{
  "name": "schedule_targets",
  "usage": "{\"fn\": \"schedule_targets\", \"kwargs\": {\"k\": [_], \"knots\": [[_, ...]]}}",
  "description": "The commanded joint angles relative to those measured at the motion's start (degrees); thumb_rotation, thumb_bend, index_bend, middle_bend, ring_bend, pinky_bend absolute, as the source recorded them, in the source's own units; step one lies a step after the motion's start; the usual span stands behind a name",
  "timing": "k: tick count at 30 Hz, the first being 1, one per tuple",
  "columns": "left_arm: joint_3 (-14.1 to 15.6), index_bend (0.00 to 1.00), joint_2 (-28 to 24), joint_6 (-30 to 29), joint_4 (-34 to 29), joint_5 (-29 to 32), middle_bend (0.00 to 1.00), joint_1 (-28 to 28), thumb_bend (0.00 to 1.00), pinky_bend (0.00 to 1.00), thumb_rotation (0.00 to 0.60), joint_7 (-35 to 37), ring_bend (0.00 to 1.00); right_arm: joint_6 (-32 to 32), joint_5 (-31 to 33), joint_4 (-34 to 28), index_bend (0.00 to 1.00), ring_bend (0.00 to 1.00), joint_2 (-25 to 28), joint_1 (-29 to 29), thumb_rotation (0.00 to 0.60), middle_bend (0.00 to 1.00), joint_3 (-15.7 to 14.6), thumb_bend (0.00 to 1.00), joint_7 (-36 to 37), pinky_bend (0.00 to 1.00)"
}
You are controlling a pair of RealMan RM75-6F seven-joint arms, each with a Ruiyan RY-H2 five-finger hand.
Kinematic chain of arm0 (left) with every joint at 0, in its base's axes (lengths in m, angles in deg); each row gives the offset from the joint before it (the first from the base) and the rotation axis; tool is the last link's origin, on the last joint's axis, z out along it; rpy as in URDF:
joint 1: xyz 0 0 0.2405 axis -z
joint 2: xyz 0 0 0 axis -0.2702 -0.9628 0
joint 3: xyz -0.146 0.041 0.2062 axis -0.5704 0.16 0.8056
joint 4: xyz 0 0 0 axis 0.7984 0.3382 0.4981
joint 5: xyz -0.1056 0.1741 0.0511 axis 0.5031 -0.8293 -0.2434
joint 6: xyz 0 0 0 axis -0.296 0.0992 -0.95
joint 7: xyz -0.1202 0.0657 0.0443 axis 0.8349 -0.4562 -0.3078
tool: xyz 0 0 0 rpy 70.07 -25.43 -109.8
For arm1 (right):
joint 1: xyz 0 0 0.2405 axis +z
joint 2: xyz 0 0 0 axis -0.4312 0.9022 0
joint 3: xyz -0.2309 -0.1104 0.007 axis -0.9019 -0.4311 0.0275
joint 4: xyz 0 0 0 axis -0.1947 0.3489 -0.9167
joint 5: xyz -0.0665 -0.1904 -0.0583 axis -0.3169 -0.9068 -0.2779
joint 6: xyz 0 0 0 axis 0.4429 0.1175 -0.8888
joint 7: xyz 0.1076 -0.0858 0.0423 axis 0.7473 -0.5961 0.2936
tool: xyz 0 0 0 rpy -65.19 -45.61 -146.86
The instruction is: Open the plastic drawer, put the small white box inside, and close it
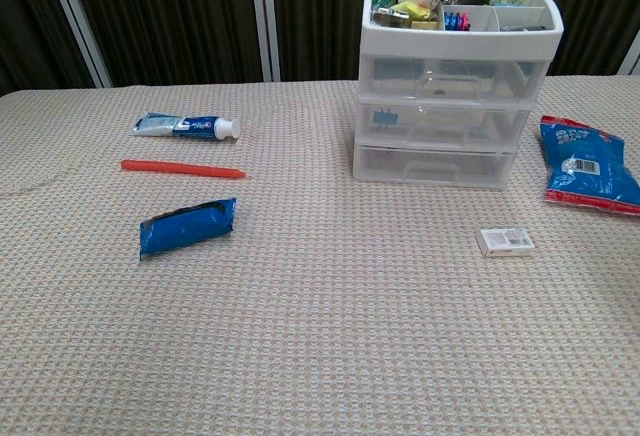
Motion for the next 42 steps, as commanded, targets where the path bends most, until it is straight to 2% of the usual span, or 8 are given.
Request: {"fn": "schedule_targets", "kwargs": {"k": [1, 17, 20, 22, 25, 30, 35, 42], "knots": [[0.0, 0.04, 0.0, 0.0, 0.0, 0.0, 0.0, 0.0, 0.06, 0.0, 0.6, 0.0, 0.0, 0.0, 0.1, -0.1, 0.05, 0.0, 0.0, 0.0, 0.6, 0.0, 0.0, 0.06, -0.1, 0.0], [0.3, 0.04, -0.3, -0.4, -0.3, -0.5, 0.0, -0.2, 0.07, 0.0, 0.6, 0.0, 0.0, -2.2, 2.7, -3.8, 0.06, 0.0, 0.3, 0.7, 0.6, 0.0, 1.1, 0.06, 0.1, 0.0], [0.4, 0.04, -0.5, -0.6, -0.6, -0.8, 0.0, -0.3, 0.06, 0.0, 0.6, 0.4, 0.0, -3.4, 4.3, -7.0, 0.1, 0.15, 0.6, 1.4, 0.6, 0.14, 2.1, 0.08, 0.9, 0.16], [0.4, 0.04, -0.6, -0.8, -0.7, -1.1, 0.0, -0.3, 0.07, 0.0, 0.6, 0.6, 0.0, -4.7, 6.3, -10.6, 0.15, 0.35, 1.3, 1.9, 0.6, 0.32, 3.1, 0.09, 1.1, 0.37], [0.4, 0.04, -0.5, -1.0, -0.7, -1.2, 0.0, -0.4, 0.06, 0.0, 0.6, 0.7, 0.0, -8.8, 12.3, -18.1, 0.16, 0.53, 2.4, 2.9, 0.6, 0.5, 4.8, 0.13, 3.1, 0.51], [0.1, 0.04, -0.5, -1.4, -0.7, -1.1, 0.0, -0.5, 0.07, 0.0, 0.6, 1.3, 0.0, -18.1, 27.2, -29.2, 0.16, 0.71, 3.0, 6.1, 0.6, 0.68, 8.6, 0.22, 8.2, 0.63], [0.0, 0.05, -0.4, -1.7, -0.6, -1.3, 0.0, -0.5, 0.07, 0.0, 0.6, 1.6, 0.0, -26.5, 43.5, -35.1, 0.16, 0.74, 1.3, 11.2, 0.6, 0.72, 13.3, 0.3, 11.9, 0.65], [0.0, 0.05, -0.5, -1.5, -0.6, -1.1, 0.0, -0.5, 0.07, 0.0, 0.6, 2.2, 0.0, -28.2, 57.1, -32.5, 0.16, 0.74, -5.6, 18.7, 0.6, 0.72, 17.8, 0.33, 10.8, 0.65]]}}
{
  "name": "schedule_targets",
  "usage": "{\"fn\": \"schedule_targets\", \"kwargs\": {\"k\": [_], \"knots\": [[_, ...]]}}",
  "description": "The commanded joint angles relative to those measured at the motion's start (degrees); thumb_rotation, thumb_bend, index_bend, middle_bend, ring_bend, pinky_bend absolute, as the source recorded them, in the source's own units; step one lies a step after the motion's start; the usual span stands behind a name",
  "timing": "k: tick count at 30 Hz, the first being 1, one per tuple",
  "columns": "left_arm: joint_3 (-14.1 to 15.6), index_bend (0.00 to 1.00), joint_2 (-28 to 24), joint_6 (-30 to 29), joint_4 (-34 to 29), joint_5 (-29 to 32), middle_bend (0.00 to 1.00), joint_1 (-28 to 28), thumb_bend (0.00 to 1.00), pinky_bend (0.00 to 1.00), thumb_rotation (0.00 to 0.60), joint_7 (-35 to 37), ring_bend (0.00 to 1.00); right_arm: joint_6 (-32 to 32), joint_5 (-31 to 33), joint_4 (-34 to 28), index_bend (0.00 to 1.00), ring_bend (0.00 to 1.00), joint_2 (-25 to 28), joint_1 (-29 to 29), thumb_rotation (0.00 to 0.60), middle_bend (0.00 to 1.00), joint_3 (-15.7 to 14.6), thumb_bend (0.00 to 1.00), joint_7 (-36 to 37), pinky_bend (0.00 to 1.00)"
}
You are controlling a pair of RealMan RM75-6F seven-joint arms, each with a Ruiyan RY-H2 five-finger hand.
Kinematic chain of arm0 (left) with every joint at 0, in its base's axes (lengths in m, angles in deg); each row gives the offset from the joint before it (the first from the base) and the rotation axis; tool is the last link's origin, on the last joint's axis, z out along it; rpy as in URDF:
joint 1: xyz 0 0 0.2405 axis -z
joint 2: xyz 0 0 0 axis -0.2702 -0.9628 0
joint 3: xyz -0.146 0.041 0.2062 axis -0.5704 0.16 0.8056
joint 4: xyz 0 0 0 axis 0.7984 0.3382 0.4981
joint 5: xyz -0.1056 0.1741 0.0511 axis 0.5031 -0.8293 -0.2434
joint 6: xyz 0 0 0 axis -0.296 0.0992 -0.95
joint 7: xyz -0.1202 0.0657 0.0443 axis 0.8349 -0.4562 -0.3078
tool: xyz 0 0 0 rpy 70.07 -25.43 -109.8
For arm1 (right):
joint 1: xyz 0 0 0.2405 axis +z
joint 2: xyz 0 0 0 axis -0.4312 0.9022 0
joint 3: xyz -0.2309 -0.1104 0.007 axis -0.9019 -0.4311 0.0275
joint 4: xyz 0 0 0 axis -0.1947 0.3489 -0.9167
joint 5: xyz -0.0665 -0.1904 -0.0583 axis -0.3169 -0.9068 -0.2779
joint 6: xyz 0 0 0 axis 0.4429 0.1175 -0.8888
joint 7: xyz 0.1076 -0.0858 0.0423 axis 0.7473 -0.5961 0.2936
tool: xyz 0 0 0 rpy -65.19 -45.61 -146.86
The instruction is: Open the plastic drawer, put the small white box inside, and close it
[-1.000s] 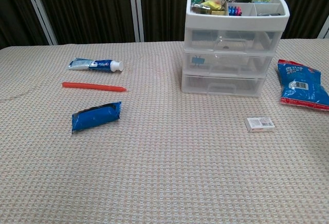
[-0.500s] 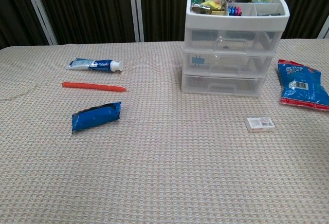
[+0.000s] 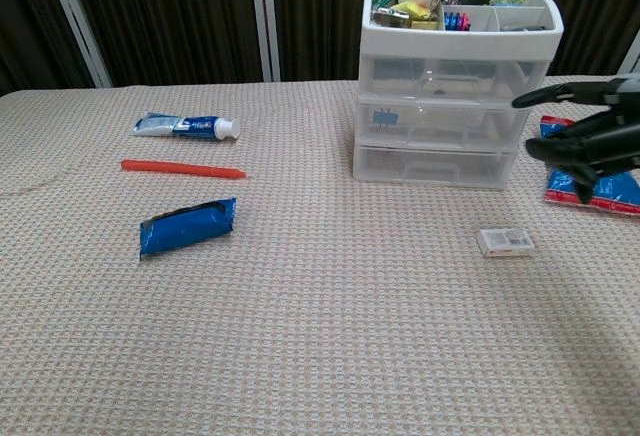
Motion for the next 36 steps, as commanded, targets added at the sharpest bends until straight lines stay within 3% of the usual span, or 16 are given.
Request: {"fn": "schedule_targets", "kwargs": {"k": [1, 6, 12, 36], "knots": [[0.0, 0.05, -0.1, 0.2, -0.1, 0.1, 0.0, 0.1, 0.07, 0.0, 0.6, 0.2, 0.0, -2.0, 9.9, 1.0, 0.16, 0.74, -6.1, 6.5, 0.6, 0.72, 4.6, 0.33, 0.2, 0.65], [-0.1, 0.05, -0.3, 0.4, -0.3, 0.3, 0.0, 0.1, 0.07, 0.0, 0.6, 0.8, 0.0, -2.0, 18.8, 5.6, 0.16, 0.74, -10.9, 10.7, 0.6, 0.72, 8.2, 0.33, 1.0, 0.65], [-0.3, 0.05, -0.4, 0.9, -0.5, 1.0, 0.0, 0.2, 0.07, 0.0, 0.6, 1.0, 0.0, -1.3, 24.9, 10.6, 0.17, 0.74, -15.1, 13.8, 0.6, 0.72, 10.5, 0.33, 1.4, 0.65], [-0.5, 0.05, -1.2, 2.5, -1.6, 2.4, 0.0, 0.6, 0.07, 0.0, 0.6, 2.5, 0.0, -1.2, 34.0, 28.0, 0.18, 0.74, -25.7, 19.5, 0.6, 0.72, 16.3, 0.33, 1.7, 0.65]]}}
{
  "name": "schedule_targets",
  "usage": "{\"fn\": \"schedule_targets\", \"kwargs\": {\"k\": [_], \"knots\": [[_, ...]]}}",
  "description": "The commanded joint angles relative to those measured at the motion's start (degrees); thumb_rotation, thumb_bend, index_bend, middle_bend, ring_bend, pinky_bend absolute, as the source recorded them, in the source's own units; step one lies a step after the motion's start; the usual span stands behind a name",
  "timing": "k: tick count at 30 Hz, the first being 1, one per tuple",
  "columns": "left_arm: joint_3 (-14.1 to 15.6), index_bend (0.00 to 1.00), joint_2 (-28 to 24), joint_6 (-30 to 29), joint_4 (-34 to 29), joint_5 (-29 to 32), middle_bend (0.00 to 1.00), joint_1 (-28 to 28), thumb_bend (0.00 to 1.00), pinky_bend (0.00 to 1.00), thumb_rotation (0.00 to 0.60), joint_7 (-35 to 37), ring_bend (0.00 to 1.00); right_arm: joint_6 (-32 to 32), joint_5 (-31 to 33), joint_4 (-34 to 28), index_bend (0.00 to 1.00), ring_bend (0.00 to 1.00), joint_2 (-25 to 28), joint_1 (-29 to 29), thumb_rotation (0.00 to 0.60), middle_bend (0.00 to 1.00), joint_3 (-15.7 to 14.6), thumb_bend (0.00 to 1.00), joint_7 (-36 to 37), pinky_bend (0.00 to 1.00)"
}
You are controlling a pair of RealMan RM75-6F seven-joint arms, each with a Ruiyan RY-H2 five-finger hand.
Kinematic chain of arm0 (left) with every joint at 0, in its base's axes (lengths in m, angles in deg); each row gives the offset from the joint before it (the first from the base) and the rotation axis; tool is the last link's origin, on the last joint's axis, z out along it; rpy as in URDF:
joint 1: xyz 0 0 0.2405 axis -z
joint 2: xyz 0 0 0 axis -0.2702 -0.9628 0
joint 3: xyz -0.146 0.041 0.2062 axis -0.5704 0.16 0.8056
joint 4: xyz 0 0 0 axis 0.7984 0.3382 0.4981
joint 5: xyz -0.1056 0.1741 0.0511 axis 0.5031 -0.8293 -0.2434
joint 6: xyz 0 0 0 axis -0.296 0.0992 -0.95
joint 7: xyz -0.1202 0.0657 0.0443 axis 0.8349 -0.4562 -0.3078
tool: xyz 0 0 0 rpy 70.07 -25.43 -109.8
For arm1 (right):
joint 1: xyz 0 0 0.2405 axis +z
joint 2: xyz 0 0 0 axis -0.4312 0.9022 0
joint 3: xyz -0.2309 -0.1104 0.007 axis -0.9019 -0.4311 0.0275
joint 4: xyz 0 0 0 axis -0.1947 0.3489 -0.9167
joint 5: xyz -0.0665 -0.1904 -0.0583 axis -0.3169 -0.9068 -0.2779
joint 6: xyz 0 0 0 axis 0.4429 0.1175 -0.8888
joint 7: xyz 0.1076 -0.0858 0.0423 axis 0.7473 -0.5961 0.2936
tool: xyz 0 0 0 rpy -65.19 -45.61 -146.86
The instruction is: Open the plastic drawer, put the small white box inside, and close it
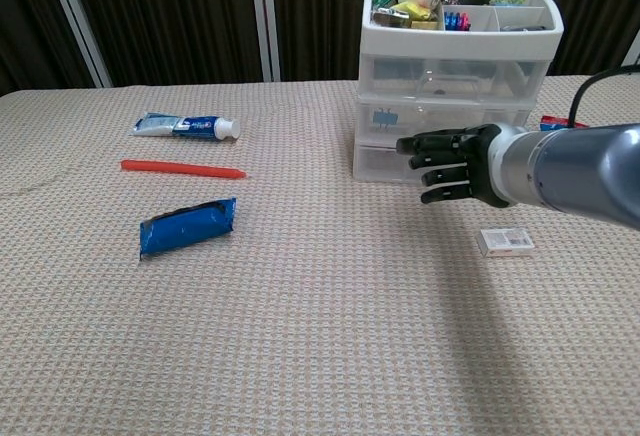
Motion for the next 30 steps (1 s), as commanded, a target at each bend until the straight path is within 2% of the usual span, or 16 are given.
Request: {"fn": "schedule_targets", "kwargs": {"k": [1, 8, 13, 20, 30], "knots": [[0.0, 0.05, -0.1, 0.3, -0.1, 0.1, 0.0, 0.1, 0.07, 0.0, 0.6, 0.2, 0.0, 0.3, 0.9, 1.8, 0.18, 0.74, -1.2, 0.4, 0.6, 0.72, 1.1, 0.33, 0.2, 0.65], [0.0, 0.05, -0.2, 0.5, -0.3, 0.2, 0.0, 0.2, 0.07, 0.0, 0.6, 0.3, 0.0, 0.1, 2.2, 3.4, 0.19, 0.74, -2.6, 0.1, 0.6, 0.72, 3.4, 0.33, 1.2, 0.65], [0.0, 0.05, -0.2, 0.8, -0.5, 0.4, 0.0, 0.3, 0.07, 0.0, 0.6, 0.3, 0.0, -0.6, 4.1, 3.6, 0.25, 0.74, -3.5, -0.3, 0.6, 0.72, 5.4, 0.34, 2.7, 0.65], [0.0, 0.05, -0.4, 0.9, -0.6, 0.5, 0.0, 0.3, 0.07, 0.0, 0.6, 0.6, 0.0, -3.3, 8.1, 4.2, 0.28, 0.74, -3.8, -0.3, 0.6, 0.72, 8.7, 0.34, 4.0, 0.65], [0.0, 0.05, -0.6, 1.1, -0.8, 0.7, 0.0, 0.3, 0.07, 0.0, 0.6, 1.1, 0.0, -1.3, 9.5, 5.4, 0.28, 0.74, -4.4, 0.8, 0.6, 0.72, 9.8, 0.35, 3.0, 0.65]]}}
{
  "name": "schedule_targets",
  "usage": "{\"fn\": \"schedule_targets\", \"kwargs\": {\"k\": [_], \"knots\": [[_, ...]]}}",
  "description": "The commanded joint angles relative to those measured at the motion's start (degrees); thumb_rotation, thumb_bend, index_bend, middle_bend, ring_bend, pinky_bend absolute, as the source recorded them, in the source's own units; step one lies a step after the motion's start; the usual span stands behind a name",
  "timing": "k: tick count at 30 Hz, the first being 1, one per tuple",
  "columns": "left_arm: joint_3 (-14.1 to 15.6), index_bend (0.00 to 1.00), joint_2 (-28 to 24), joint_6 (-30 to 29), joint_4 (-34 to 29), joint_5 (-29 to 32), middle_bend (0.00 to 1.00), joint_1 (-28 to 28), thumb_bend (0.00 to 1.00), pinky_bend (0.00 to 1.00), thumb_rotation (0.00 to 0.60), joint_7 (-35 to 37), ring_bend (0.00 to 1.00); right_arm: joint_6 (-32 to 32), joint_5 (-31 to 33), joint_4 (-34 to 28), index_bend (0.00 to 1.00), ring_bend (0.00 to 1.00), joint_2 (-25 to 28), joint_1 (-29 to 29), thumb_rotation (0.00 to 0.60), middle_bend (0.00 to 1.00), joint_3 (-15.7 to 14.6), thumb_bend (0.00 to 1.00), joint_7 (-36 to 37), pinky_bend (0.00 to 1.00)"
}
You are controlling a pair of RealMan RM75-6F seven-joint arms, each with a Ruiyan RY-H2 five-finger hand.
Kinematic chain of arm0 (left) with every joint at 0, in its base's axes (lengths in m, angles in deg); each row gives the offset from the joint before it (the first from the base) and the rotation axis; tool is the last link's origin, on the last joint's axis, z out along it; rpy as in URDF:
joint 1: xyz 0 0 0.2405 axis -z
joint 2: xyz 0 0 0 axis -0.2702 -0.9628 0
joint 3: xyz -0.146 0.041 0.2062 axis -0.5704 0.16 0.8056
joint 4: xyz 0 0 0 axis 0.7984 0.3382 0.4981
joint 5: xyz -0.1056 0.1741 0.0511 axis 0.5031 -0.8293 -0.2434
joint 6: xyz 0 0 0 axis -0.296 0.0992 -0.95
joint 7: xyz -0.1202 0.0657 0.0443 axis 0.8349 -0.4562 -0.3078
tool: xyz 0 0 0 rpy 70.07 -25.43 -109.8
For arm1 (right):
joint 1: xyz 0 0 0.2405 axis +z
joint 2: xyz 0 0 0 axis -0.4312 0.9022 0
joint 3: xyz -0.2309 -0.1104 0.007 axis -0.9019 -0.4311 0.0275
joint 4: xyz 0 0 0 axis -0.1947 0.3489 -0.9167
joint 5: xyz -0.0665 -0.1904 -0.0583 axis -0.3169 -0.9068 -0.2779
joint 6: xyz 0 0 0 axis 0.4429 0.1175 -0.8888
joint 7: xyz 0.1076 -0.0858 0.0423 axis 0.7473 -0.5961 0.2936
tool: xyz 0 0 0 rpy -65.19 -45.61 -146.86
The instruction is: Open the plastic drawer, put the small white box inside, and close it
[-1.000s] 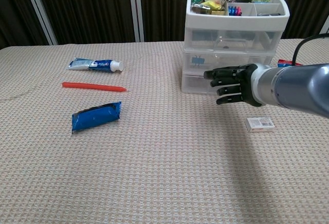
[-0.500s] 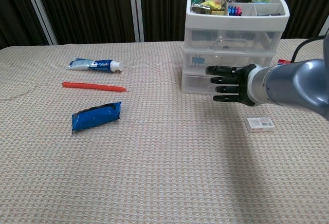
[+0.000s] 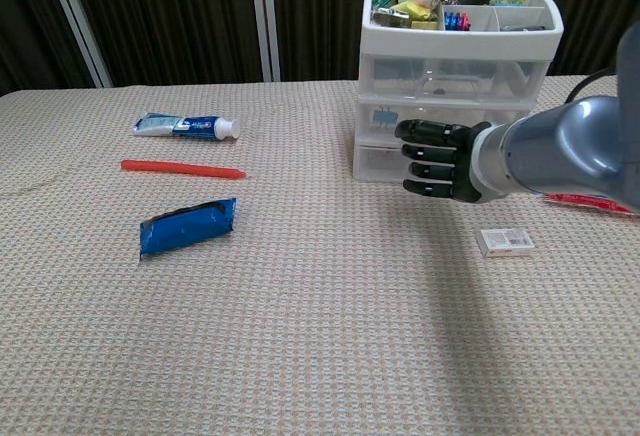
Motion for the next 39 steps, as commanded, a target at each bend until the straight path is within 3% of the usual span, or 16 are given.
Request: {"fn": "schedule_targets", "kwargs": {"k": [1, 15, 27, 39], "knots": [[0.0, 0.05, -0.1, 0.2, -0.1, 0.1, 0.0, 0.0, 0.07, 0.0, 0.6, 0.1, 0.0, 1.6, 0.0, 0.0, 0.28, 0.74, -0.3, 0.0, 0.6, 0.72, 0.4, 0.34, 0.0, 0.65], [0.1, 0.05, -0.2, 0.5, -0.6, 0.3, 0.0, 0.1, 0.07, 0.0, 0.6, 0.2, 0.0, 2.7, -0.1, 0.9, 0.29, 0.73, -1.5, 0.0, 0.6, 0.72, 2.3, 0.35, 0.5, 0.65], [0.1, 0.05, -0.6, 1.0, -0.8, 0.5, 0.0, 0.2, 0.07, 0.0, 0.6, 0.9, 0.0, 1.0, 2.1, 5.1, 0.4, 0.73, -2.9, 2.2, 0.6, 0.72, 4.9, 0.36, -0.1, 0.65], [0.4, 0.05, -0.7, 1.5, -1.5, 0.6, 0.0, 0.3, 0.07, 0.0, 0.6, 0.8, 0.0, 0.9, 1.4, -1.4, 0.41, 0.73, -1.7, -1.7, 0.6, 0.72, 2.8, 0.36, 0.3, 0.65]]}}
